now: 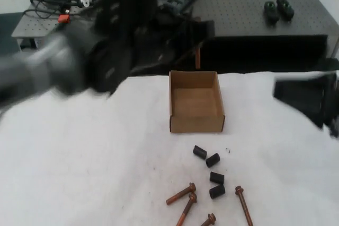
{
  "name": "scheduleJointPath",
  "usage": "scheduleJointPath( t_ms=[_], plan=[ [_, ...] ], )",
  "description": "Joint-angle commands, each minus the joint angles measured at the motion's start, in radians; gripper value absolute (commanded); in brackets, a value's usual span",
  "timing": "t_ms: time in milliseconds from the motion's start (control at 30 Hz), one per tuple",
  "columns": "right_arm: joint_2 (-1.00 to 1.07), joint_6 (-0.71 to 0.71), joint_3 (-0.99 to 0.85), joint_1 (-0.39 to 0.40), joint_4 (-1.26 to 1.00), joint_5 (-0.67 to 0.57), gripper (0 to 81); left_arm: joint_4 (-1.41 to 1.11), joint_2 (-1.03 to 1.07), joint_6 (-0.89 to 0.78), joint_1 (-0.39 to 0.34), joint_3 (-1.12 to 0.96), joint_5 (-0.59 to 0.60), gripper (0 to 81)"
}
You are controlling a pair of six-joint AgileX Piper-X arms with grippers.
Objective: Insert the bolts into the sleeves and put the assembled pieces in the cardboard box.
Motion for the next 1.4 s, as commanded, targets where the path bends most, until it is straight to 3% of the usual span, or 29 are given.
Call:
scheduleJointPath(
  t_ms=[0, 200, 433, 533, 733, 1067, 1233, 1367],
  plan=[
    [-0.008, -0.066, -0.004, -0.004, 0.142, 0.117, 42.4, 0.104, 0.115, -0.003, 0.004, -0.143, -0.008, 0.6],
    [0.037, -0.082, -0.003, 0.029, 0.326, 0.285, 42.4, 0.344, 0.478, 0.008, 0.006, -0.592, -0.008, 0.6],
    [0.121, -0.079, -0.003, 0.069, 0.344, 0.303, 42.4, 0.540, 0.706, -0.015, 0.010, -0.880, 0.039, 0.6],
    [0.171, -0.079, -0.003, 0.088, 0.344, 0.330, 42.4, 0.550, 0.723, -0.022, 0.010, -0.889, 0.046, 2.2],
    [0.347, -0.079, -0.015, 0.154, 0.235, 0.380, 42.4, 0.549, 0.723, -0.035, 0.010, -0.889, 0.022, 23.0],
    [0.777, -0.132, -0.182, 0.269, 0.166, 0.459, 41.4, 0.565, 0.712, -0.067, 0.018, -0.889, 0.110, 23.1],
    [0.904, -0.154, -0.235, 0.295, 0.185, 0.451, 30.4, 0.617, 0.639, -0.032, 0.040, -0.889, 0.125, 23.1],
    [0.943, -0.193, -0.232, 0.309, 0.206, 0.467, 26.3, 0.681, 0.553, 0.067, 0.062, -0.889, 0.093, 23.1]
  ],
)
